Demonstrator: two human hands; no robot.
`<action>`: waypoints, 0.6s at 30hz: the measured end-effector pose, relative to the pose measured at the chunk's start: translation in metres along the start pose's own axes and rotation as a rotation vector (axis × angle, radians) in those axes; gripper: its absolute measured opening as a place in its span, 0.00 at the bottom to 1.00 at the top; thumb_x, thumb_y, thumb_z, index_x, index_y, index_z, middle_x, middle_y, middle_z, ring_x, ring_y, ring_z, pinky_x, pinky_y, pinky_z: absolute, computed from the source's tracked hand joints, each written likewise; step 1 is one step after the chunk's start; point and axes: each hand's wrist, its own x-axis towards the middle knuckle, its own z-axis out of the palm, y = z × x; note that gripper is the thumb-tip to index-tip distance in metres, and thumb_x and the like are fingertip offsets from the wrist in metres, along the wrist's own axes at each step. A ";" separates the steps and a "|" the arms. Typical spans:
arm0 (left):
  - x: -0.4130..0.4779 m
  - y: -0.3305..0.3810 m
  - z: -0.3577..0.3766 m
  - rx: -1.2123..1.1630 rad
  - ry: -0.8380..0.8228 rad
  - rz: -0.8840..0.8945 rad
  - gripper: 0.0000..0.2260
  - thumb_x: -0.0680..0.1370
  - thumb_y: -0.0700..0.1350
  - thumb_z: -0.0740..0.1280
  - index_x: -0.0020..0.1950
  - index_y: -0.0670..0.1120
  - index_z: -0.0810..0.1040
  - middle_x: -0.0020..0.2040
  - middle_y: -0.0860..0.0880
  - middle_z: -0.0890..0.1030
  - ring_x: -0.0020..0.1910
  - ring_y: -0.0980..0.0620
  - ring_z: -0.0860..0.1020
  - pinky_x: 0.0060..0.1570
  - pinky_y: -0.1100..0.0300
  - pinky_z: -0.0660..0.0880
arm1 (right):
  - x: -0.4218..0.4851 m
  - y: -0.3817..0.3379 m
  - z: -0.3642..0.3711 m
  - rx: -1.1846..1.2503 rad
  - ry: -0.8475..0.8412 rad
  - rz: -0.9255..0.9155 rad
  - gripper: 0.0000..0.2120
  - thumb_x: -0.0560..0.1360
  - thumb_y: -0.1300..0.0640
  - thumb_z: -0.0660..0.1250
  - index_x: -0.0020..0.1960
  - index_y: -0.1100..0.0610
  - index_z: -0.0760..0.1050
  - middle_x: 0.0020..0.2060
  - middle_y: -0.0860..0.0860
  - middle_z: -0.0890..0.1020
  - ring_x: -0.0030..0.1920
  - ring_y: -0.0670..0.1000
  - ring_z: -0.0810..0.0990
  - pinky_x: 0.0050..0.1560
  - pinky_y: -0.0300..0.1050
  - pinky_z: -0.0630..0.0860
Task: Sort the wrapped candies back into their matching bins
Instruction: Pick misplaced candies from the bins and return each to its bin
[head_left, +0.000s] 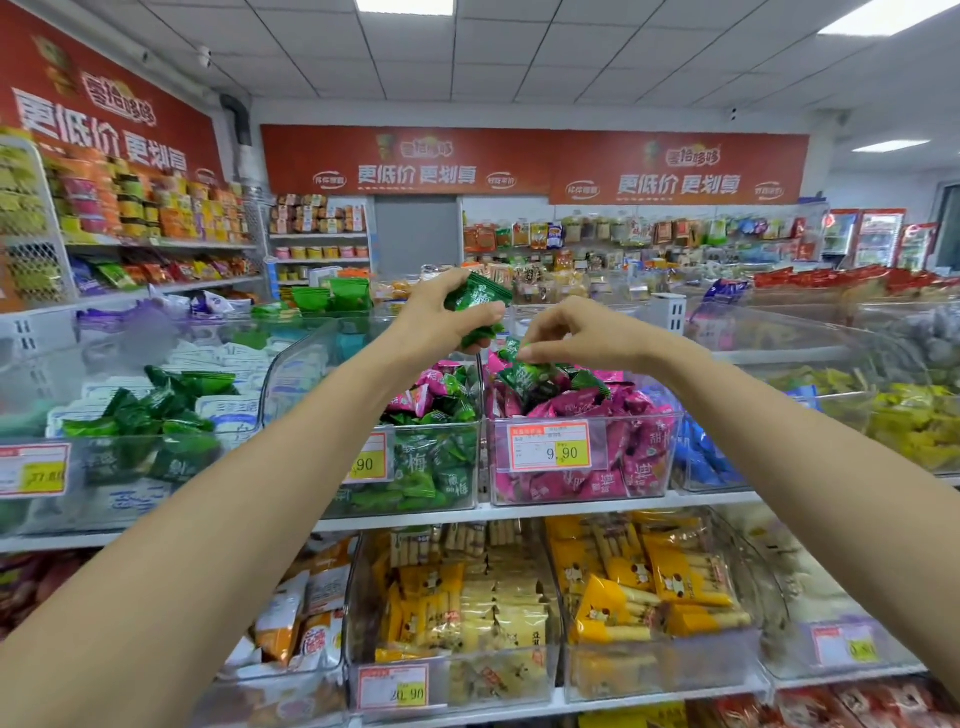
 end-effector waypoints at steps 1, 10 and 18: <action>0.000 0.000 0.000 0.014 -0.004 0.006 0.22 0.78 0.45 0.70 0.68 0.39 0.69 0.46 0.46 0.80 0.41 0.50 0.82 0.47 0.53 0.81 | -0.001 0.001 -0.002 -0.004 -0.024 0.019 0.10 0.77 0.54 0.68 0.45 0.60 0.82 0.38 0.52 0.82 0.37 0.45 0.76 0.41 0.36 0.72; -0.004 0.005 0.005 0.048 -0.035 0.072 0.20 0.79 0.43 0.67 0.70 0.45 0.68 0.44 0.61 0.73 0.36 0.66 0.79 0.32 0.76 0.73 | 0.003 0.004 0.009 -0.086 -0.142 0.081 0.07 0.78 0.56 0.67 0.45 0.60 0.79 0.33 0.50 0.79 0.31 0.43 0.76 0.37 0.34 0.72; -0.003 0.001 -0.018 0.086 0.063 -0.005 0.16 0.79 0.45 0.68 0.63 0.49 0.67 0.48 0.55 0.78 0.42 0.51 0.80 0.38 0.67 0.79 | -0.006 0.002 -0.005 0.265 0.272 0.023 0.06 0.78 0.58 0.65 0.45 0.57 0.80 0.37 0.50 0.80 0.35 0.45 0.76 0.42 0.37 0.75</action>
